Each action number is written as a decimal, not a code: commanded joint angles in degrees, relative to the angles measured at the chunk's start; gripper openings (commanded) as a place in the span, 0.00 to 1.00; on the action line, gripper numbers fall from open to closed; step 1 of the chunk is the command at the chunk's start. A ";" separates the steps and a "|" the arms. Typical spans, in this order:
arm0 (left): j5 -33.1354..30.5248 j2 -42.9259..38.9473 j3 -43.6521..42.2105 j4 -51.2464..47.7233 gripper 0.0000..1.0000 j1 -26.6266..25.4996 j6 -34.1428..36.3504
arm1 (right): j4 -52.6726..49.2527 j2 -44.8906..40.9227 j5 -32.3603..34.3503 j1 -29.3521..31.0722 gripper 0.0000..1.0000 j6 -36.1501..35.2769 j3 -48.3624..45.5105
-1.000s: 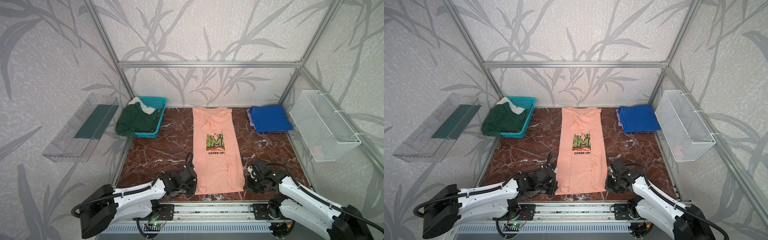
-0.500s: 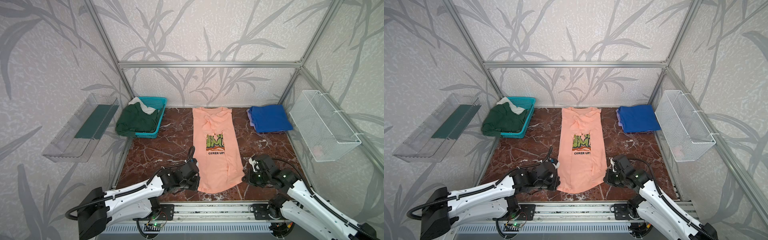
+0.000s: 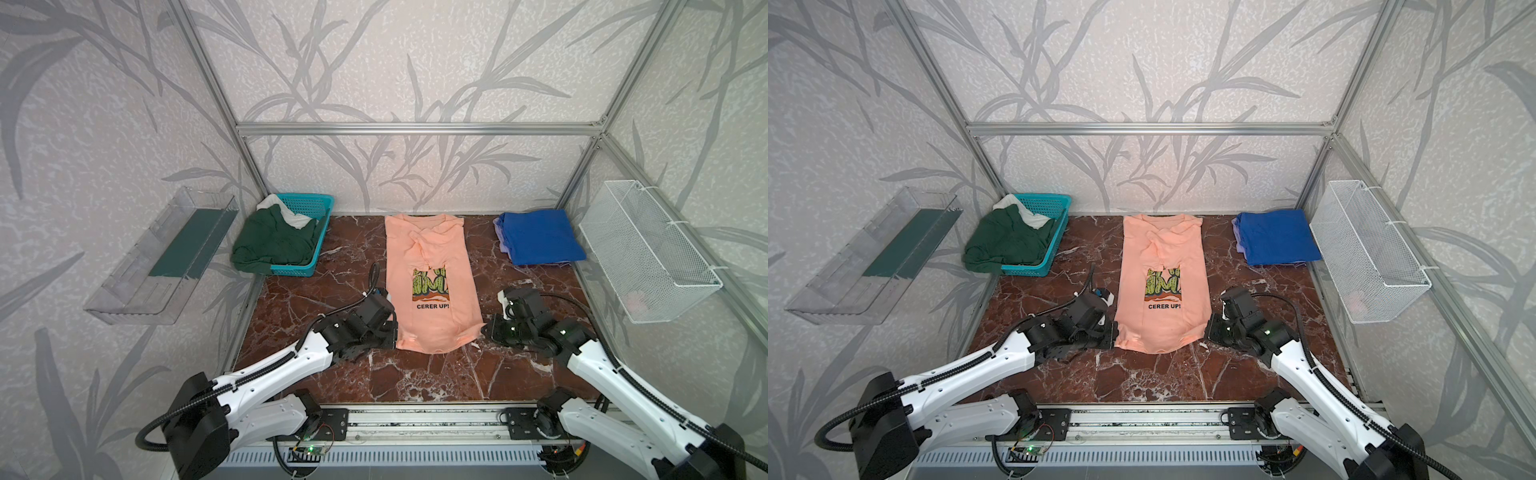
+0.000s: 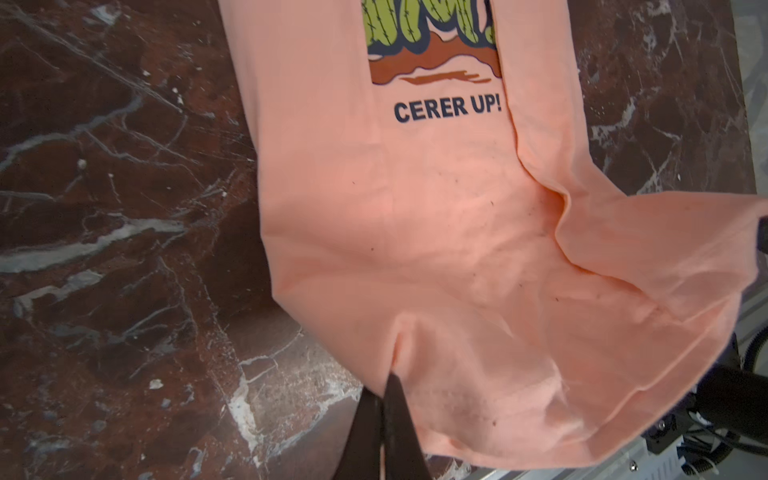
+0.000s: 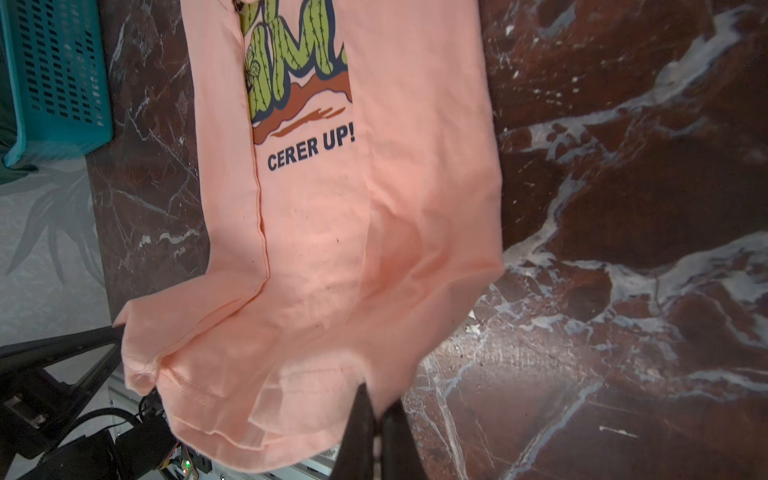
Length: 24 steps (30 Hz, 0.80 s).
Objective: Fold and stack the t-shirts
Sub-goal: 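Lift the near hem with both grippers and fold it away toward the collar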
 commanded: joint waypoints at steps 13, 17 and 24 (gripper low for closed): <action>3.86 16.72 12.16 9.40 0.00 11.84 5.92 | 9.97 23.98 -8.26 -12.40 0.00 -6.96 15.60; 4.58 22.42 15.97 9.97 0.00 14.32 5.64 | 9.98 30.21 -9.26 -14.91 0.00 -8.78 21.29; 8.49 30.41 23.02 10.75 0.00 17.65 6.77 | 6.75 41.24 -12.51 -16.37 0.00 -10.47 32.10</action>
